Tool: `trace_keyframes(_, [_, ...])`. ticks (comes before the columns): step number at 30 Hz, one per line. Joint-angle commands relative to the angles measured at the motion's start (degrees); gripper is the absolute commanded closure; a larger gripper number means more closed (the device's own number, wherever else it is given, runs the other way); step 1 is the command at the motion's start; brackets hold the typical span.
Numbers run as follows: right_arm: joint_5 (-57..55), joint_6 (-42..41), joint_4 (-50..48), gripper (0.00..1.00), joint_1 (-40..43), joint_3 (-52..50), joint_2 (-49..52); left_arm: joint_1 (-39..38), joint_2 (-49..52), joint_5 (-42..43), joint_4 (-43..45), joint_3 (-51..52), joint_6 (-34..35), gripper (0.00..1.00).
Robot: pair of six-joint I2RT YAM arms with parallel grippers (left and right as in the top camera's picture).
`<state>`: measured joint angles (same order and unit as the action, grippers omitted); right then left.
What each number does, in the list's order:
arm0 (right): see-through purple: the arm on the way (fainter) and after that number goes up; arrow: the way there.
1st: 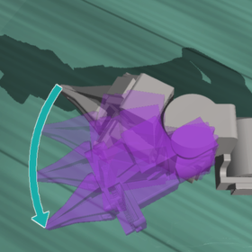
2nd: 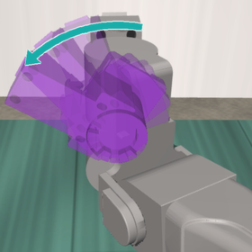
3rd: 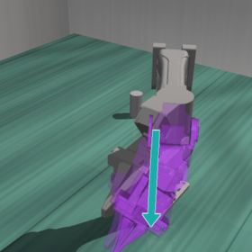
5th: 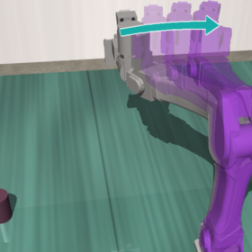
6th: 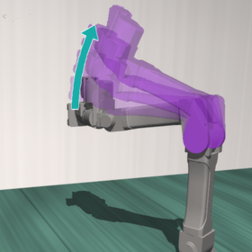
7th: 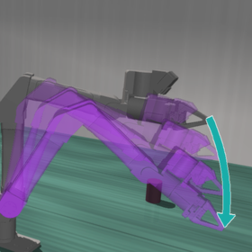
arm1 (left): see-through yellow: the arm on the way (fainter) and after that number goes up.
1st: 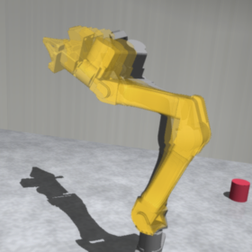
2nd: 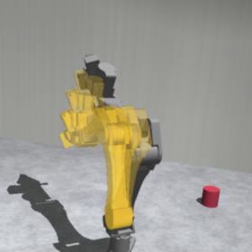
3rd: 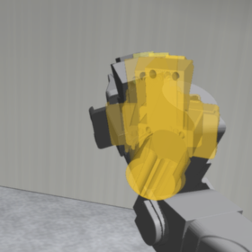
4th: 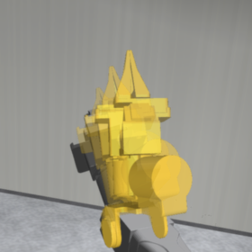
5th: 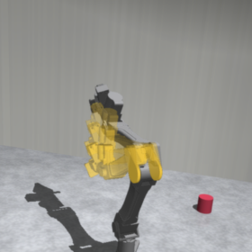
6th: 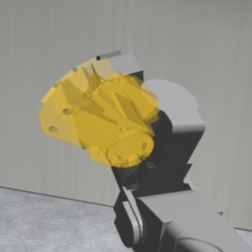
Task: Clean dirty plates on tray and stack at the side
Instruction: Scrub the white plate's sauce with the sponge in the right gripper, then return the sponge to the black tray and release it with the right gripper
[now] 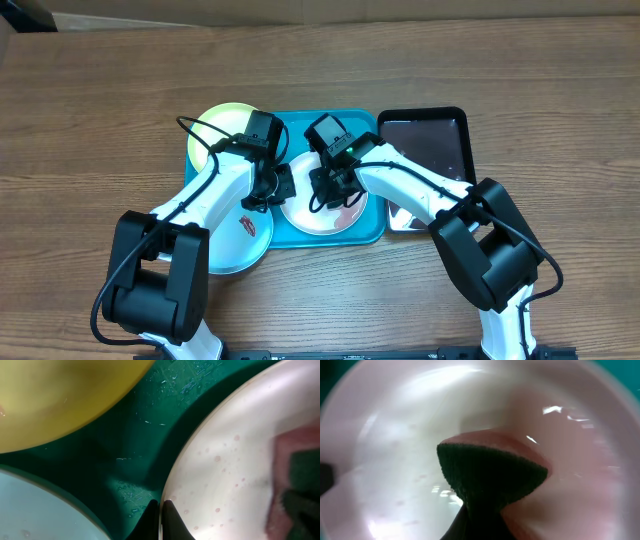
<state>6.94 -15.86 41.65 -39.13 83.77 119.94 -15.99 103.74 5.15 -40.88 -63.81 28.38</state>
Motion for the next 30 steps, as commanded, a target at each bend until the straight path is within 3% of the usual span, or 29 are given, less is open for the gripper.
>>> trace_keyframes(1, [10.6,0.3,-0.2,0.96,-1.1,-1.4,1.6,-0.1,0.7,0.8,0.6,-1.2,0.0,0.96])
trace_keyframes(6, [18.4,5.9,4.9,0.96,1.7,5.0,-0.3,-0.1,0.7,0.8,0.6,-1.2,0.0,0.96])
trace_keyframes(14, [19.0,8.9,13.2,0.96,10.0,10.9,-8.0,-0.1,0.7,0.8,0.4,-1.2,0.0,0.95])
trace_keyframes(17, [15.8,8.9,16.5,0.96,13.4,10.9,-9.9,-0.1,0.7,0.8,0.5,-1.2,0.0,0.94])
trace_keyframes(23, [1.6,8.5,22.8,0.96,20.0,9.6,-9.7,-0.1,0.7,0.8,0.7,-1.2,0.0,0.78])
trace_keyframes(30, [-6.5,8.4,16.5,0.96,23.3,0.6,-9.6,-0.2,0.8,0.6,1.1,-1.2,0.0,0.71])
